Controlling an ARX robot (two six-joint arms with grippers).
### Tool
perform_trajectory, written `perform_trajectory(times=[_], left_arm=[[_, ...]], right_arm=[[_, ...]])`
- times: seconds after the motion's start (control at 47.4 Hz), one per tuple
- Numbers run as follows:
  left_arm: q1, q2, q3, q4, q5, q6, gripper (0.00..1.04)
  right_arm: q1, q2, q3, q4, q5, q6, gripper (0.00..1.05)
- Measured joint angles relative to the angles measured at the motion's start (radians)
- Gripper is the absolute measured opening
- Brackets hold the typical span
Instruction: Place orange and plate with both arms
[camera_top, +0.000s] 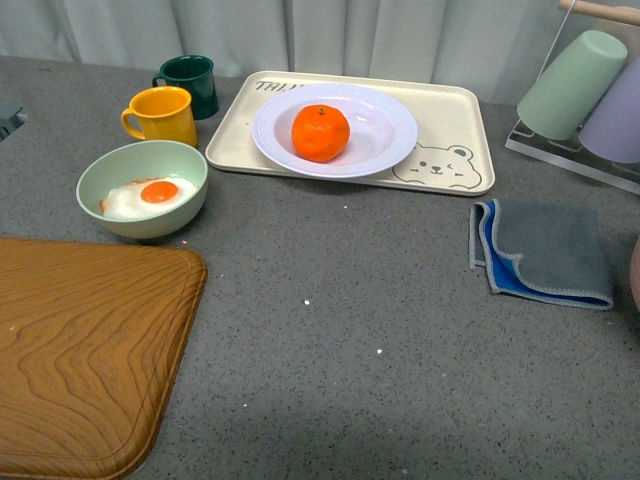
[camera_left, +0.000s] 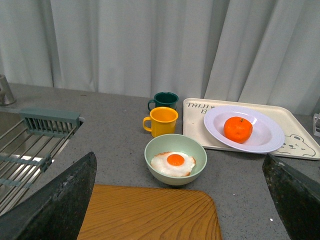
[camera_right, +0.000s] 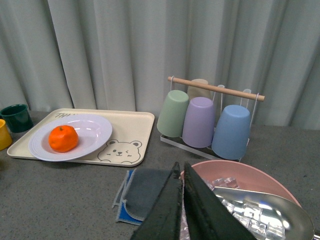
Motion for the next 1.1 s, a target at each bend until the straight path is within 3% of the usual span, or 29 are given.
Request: perform_trajectory(times=[0.127,0.211,0.549,1.097], left_arm=[[0.0,0.0,0.0,0.0,0.0,0.0,0.98],[0.0,0.0,0.0,0.0,0.0,0.0,0.98],[0.0,0.0,0.0,0.0,0.0,0.0,0.98],[0.0,0.0,0.0,0.0,0.0,0.0,0.98]], right_arm=[[0.0,0.0,0.0,0.0,0.0,0.0,0.21],[0.0,-0.001,0.0,0.0,0.0,0.0,0.41],[0.0,-0.001,0.0,0.0,0.0,0.0,0.94],[0.0,-0.001,0.0,0.0,0.0,0.0,0.95]])
